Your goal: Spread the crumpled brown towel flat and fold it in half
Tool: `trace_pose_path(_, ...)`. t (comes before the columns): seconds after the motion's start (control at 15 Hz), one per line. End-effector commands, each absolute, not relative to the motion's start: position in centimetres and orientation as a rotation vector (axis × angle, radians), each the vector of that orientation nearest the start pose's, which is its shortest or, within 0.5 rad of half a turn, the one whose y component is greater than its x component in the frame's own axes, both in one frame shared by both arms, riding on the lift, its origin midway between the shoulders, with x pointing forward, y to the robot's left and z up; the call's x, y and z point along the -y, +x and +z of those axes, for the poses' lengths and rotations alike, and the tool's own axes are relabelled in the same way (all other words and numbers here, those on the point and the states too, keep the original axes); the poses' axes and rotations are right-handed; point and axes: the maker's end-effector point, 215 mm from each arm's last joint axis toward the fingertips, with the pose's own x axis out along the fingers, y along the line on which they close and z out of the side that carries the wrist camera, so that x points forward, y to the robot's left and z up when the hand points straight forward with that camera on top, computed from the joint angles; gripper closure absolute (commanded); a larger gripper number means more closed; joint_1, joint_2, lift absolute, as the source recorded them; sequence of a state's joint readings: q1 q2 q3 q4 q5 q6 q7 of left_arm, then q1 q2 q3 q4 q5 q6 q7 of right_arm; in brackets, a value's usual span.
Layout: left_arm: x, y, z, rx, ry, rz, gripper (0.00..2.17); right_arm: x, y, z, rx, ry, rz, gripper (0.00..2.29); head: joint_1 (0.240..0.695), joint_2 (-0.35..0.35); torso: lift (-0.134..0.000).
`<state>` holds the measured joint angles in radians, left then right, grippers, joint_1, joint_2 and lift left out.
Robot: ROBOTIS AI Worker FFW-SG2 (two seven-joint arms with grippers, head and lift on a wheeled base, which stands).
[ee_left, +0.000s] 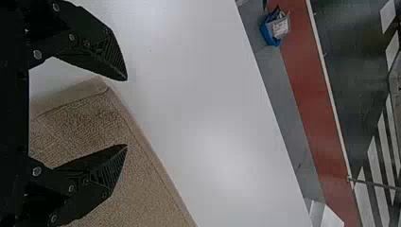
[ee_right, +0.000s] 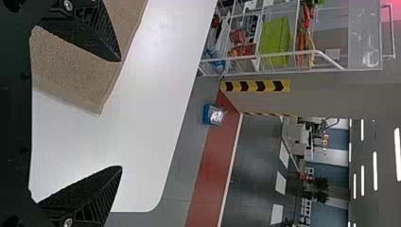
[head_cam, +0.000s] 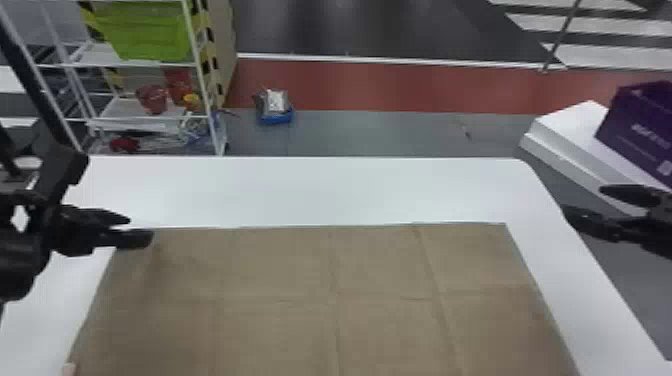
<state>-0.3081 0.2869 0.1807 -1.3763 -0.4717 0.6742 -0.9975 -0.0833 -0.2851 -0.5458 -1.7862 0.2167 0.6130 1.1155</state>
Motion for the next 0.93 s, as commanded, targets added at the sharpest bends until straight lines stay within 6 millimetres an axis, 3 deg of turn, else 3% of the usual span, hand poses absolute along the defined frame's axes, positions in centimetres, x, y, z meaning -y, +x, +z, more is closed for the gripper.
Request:
trace_pose_path(0.0, -37.6, 57.4, -44.1, -0.772, 0.246, -0.442, 0.48, 43.8, 52.0, -30.7, -0.397, -0.132, 0.402, 0.07, 0.695, -0.066, -0.124)
trace_pose_path(0.2, -37.7, 57.1, -44.3, -0.787, 0.245, -0.446, 0.63, 43.7, 52.0, -30.8, -0.395, -0.131, 0.402, 0.07, 0.695, -0.064, -0.124)
trace_pose_path(0.87, -38.0, 56.6, -45.7, -0.830, 0.277, -0.434, 0.63, 43.3, 51.9, -30.6, -0.382, -0.113, 0.414, 0.07, 0.695, -0.055, -0.124)
